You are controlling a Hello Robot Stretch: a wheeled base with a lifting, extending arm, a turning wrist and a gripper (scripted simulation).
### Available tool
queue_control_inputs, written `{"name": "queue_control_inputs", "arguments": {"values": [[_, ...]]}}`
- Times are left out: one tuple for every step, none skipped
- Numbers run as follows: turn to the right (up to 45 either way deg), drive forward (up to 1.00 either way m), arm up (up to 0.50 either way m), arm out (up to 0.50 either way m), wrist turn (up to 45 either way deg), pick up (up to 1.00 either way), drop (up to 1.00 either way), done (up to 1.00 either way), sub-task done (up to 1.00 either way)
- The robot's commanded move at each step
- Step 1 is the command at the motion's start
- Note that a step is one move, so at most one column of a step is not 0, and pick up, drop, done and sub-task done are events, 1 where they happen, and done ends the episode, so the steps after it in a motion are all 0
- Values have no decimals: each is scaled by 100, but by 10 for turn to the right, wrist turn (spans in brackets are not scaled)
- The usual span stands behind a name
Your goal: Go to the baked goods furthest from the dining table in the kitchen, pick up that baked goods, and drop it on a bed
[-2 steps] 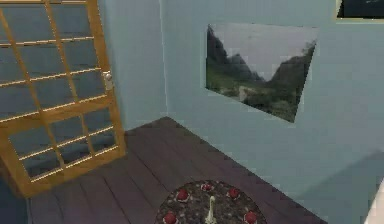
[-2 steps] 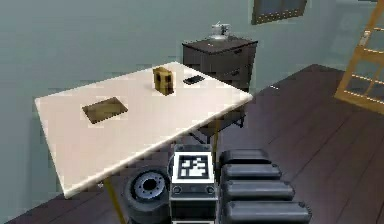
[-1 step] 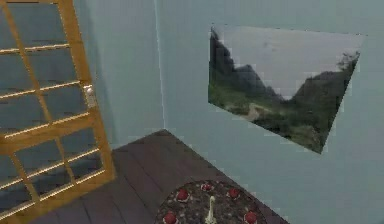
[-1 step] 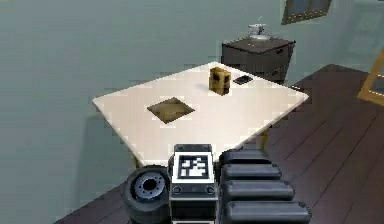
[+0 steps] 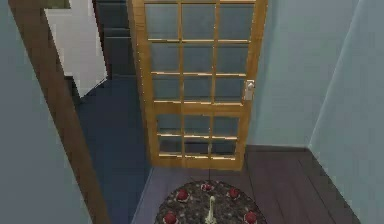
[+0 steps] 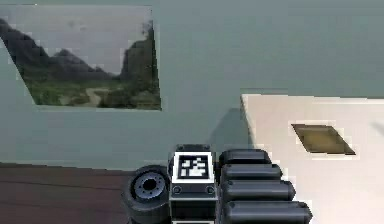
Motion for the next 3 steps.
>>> {"name": "queue_control_inputs", "arguments": {"values": [[0,50,0,0,0,0,0,0,0],[-120,0,0,0,0,0,0,0,0],[0,35,0,0,0,0,0,0,0]]}}
